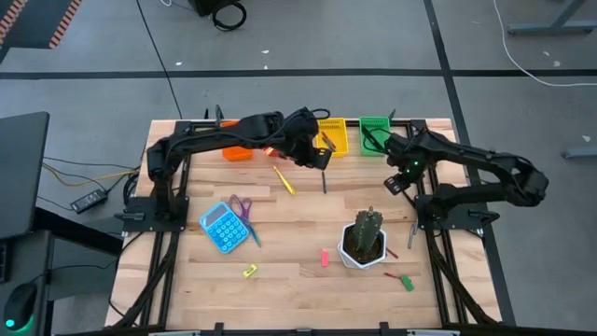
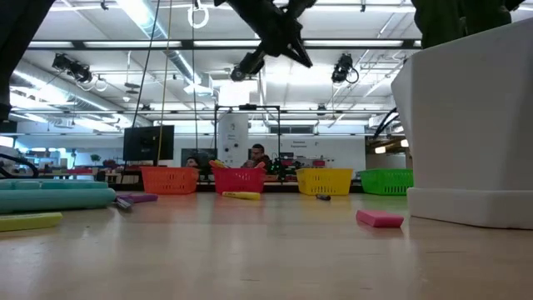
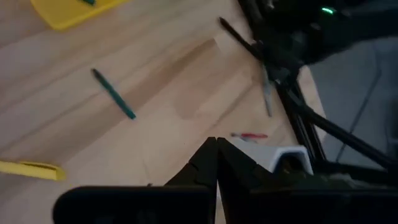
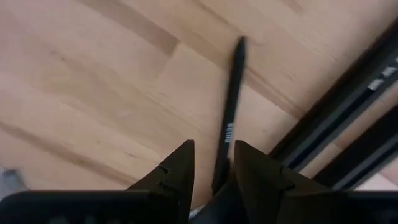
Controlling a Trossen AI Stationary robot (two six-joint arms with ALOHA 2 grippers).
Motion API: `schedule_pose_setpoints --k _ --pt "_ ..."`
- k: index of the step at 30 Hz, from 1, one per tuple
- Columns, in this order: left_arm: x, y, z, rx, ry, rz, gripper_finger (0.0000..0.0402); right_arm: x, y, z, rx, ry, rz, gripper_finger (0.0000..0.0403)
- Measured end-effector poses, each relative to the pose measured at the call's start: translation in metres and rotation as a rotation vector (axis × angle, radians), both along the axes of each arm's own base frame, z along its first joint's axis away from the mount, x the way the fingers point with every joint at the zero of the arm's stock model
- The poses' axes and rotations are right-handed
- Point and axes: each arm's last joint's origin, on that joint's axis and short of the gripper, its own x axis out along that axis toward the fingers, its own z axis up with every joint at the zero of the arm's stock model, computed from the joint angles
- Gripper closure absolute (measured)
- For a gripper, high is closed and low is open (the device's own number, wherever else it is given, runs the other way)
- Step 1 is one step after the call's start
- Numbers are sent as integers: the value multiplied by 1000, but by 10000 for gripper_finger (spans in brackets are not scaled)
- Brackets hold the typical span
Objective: Sort crayons/erasers/pens/pencils in bins
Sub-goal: Put the black pen into the green bin
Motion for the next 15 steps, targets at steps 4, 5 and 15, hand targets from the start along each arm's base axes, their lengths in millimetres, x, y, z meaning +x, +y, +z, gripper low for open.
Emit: schedule_pose_setpoints --k 4,5,15 --pt "-6 -5 15 20 -65 -102 382 2 -4 -5 -8 54 -58 283" --pt "-9 -6 20 24 -81 -124 382 3 -5 -7 -3 60 -69 283" --pt "-44 6 52 87 -112 -181 385 14 -15 -27 36 145 -80 283"
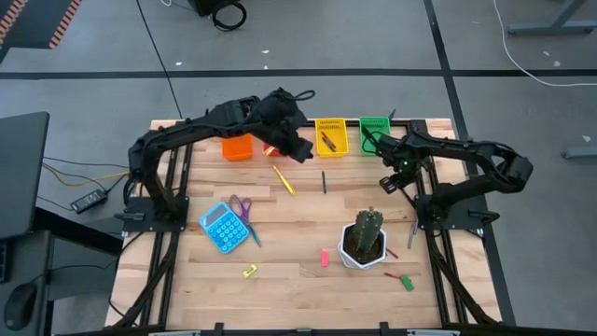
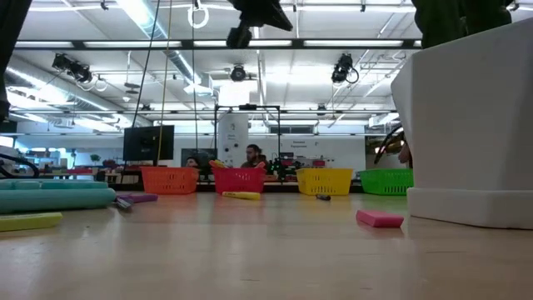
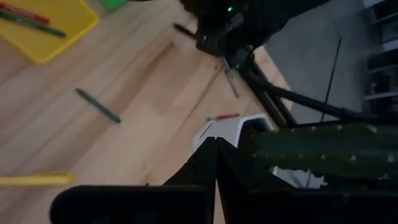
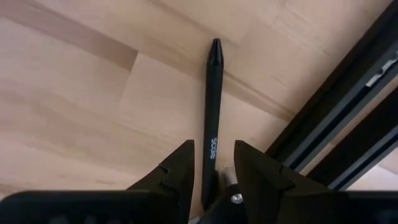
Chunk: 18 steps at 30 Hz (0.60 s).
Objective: Sort crayons/erasers/pens/pencils in bins
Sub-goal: Put the black pen into the green bin
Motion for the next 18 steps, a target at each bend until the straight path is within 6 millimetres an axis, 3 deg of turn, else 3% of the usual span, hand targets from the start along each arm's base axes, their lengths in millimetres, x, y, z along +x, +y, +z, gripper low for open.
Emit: schedule_pose_setpoints --k 7,18 --pt "-21 1 4 51 91 -42 392 5 -4 -10 27 26 1 283" --pt "-28 -1 -2 73 179 -76 375 12 -13 -31 64 70 11 283"
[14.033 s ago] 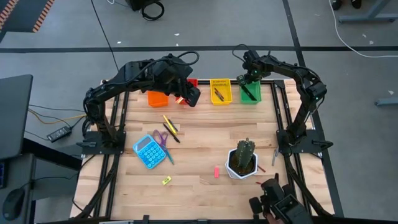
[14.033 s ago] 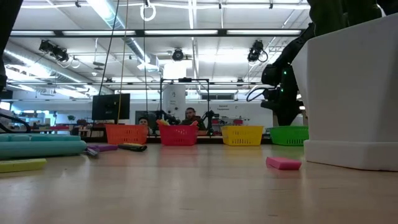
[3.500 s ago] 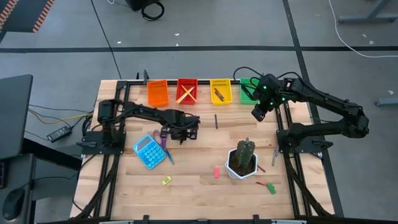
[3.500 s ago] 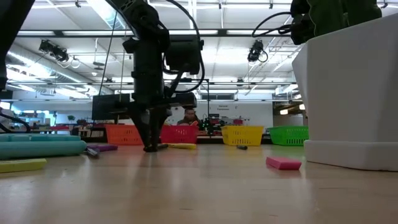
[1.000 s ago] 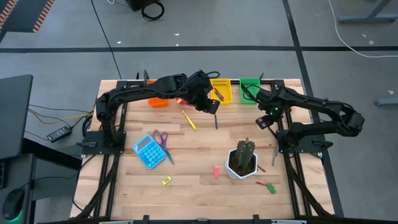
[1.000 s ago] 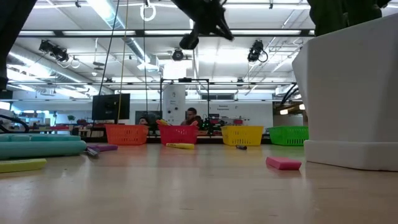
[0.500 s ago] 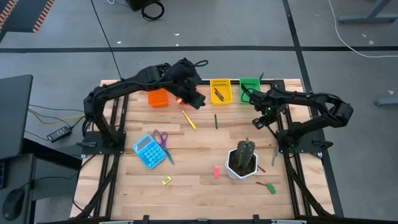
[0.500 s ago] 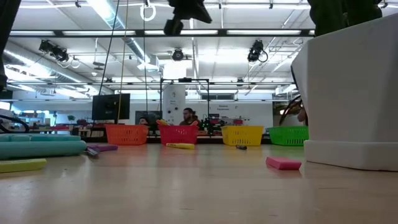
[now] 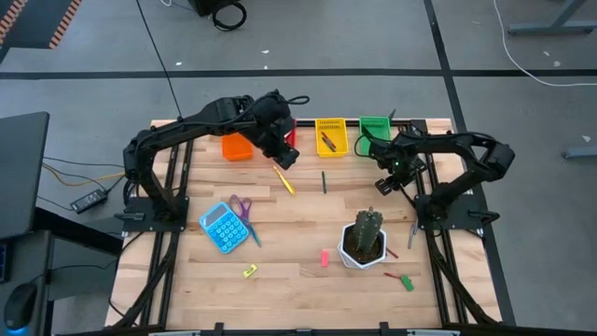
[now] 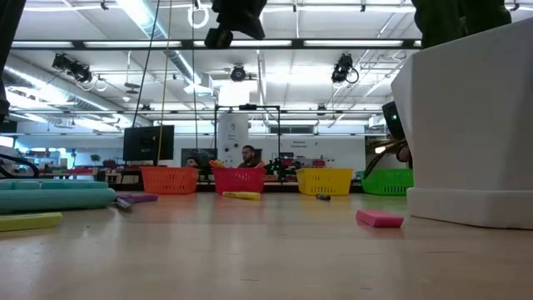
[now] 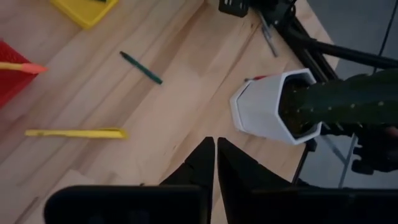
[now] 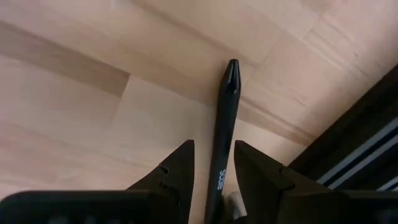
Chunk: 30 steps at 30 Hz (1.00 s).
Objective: Sort crayons/erasers/pens/pencils in bins
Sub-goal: Put the black pen into the green bin
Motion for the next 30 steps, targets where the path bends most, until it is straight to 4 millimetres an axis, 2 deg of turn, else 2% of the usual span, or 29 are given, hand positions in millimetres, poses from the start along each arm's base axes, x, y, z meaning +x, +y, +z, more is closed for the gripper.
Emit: schedule_pose_setpoints --k 10,17,22,26,30 --pt "-3 -1 -2 -5 35 3 397 -2 -5 -4 10 3 -8 292" --pt "-3 0 -2 -2 39 21 378 -1 -5 -4 15 -10 -3 327" --pt "-3 0 -2 -8 42 42 388 0 -5 -4 25 -22 12 352" --pt "-2 0 -2 -10 43 45 396 0 -5 -1 5 -48 22 356" --pt "-2 0 -2 -24 44 62 387 -1 -2 9 -8 -113 17 356"
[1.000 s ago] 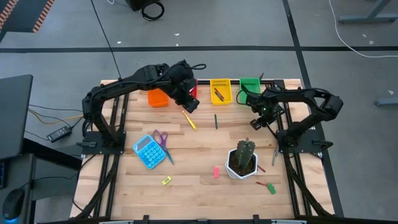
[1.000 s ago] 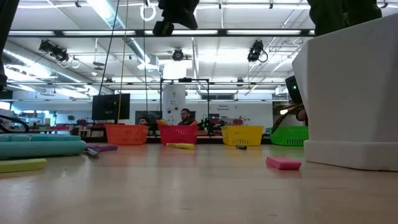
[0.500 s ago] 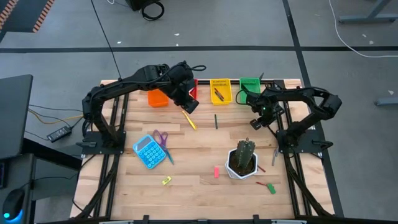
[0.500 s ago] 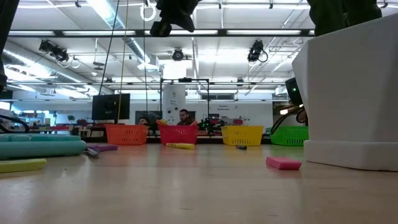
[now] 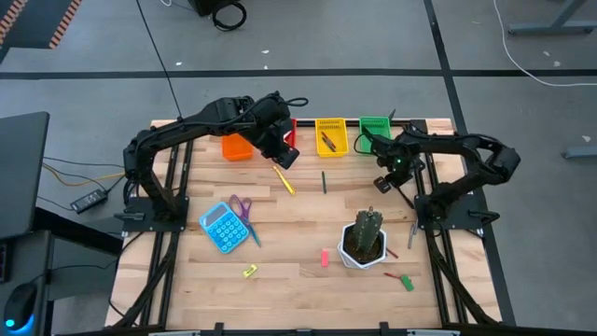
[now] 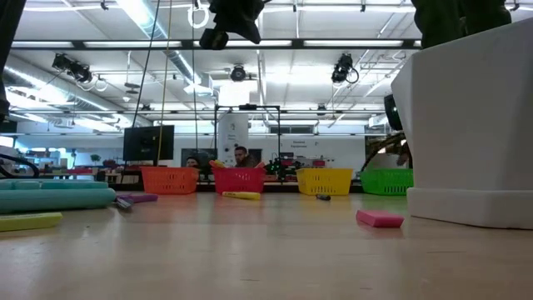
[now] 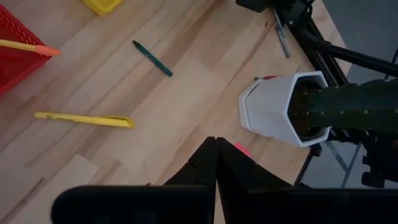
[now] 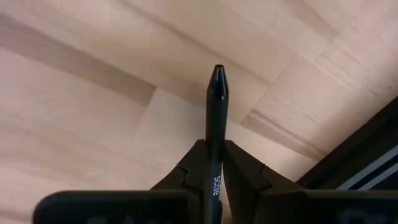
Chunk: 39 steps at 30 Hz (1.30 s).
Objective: Sort crayons/erasers/pens/pencils in bins
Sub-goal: Put the black pen into the green bin
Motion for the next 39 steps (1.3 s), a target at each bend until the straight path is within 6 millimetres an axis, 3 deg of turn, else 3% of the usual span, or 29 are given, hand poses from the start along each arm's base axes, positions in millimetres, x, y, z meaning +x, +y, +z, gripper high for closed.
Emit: schedule_pose_setpoints --k 8,13,20,24,32,39 --pt "1 0 1 -12 -12 28 387 -5 8 27 -38 -153 -12 356" --pt "3 1 2 -19 -29 45 396 4 0 54 -98 -259 -24 356" --pt "4 1 3 -21 -41 52 377 35 -37 112 -311 -337 53 356" --pt "4 1 3 -32 -40 64 383 48 -72 129 -359 -343 72 356" --pt "6 -8 3 -26 -38 43 395 55 -131 124 -389 -254 124 356" --pt "8 -16 3 -5 -32 34 373 49 -152 99 -311 -189 107 356"
